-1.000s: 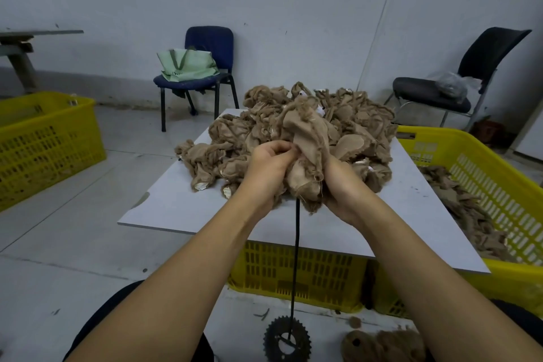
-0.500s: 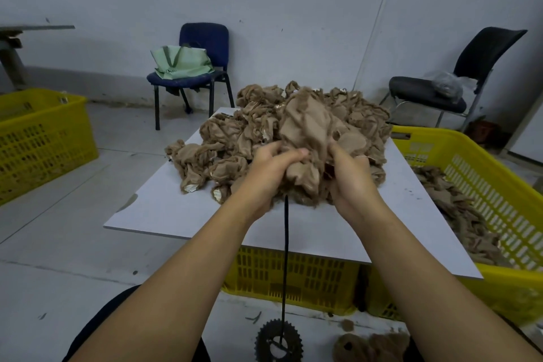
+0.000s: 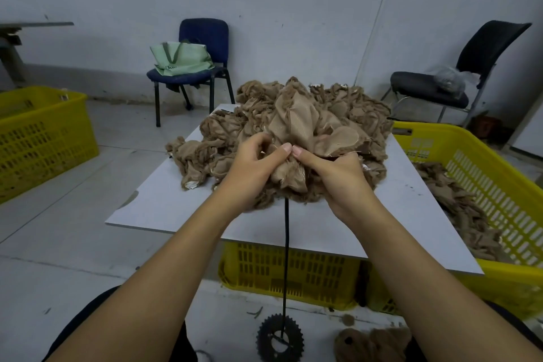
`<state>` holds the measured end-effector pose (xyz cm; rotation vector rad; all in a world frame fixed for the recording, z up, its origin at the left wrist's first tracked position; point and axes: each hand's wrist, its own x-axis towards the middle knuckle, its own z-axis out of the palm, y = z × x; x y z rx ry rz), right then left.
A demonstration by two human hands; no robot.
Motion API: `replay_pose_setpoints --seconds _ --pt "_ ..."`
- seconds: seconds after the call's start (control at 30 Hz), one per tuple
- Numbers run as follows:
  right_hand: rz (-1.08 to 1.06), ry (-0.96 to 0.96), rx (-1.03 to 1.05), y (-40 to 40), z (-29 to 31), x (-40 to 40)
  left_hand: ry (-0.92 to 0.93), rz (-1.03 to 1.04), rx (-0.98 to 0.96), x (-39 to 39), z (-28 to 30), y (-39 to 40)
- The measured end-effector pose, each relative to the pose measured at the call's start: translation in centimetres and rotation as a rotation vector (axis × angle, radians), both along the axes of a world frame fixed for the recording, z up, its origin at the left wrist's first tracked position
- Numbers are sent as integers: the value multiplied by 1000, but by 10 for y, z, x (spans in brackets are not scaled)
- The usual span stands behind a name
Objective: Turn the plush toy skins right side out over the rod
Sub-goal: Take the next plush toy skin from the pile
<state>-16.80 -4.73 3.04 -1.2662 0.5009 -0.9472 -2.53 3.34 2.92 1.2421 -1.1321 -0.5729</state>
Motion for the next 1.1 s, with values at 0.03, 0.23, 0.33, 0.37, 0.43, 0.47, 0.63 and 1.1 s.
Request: replay_pose_setpoints --seconds 0.03,0.23,0.33,0.37,0.43,0.47,0.63,1.1 --pt "-12 -12 -34 2 -1 2 -17 -38 29 2 -1 4" --pt "-119 77 -69 15 -14 10 -181 -196 225 2 -13 22" --pt "-138 179 -89 20 -23 10 -172 -229 305 -3 -22 25" --pt "-136 199 -83 21 -25 10 -180 -230 310 -4 -25 26" --pt "-106 203 -37 26 -28 11 -225 -226 328 -7 -32 28" --pt "-70 192 -16 28 -30 12 -239 -227 346 -10 -35 29" --pt "-74 281 101 39 -41 16 -439 -85 410 -24 -48 27" --pt "-82 244 61 38 -46 8 -1014 320 35 -21 -46 36"
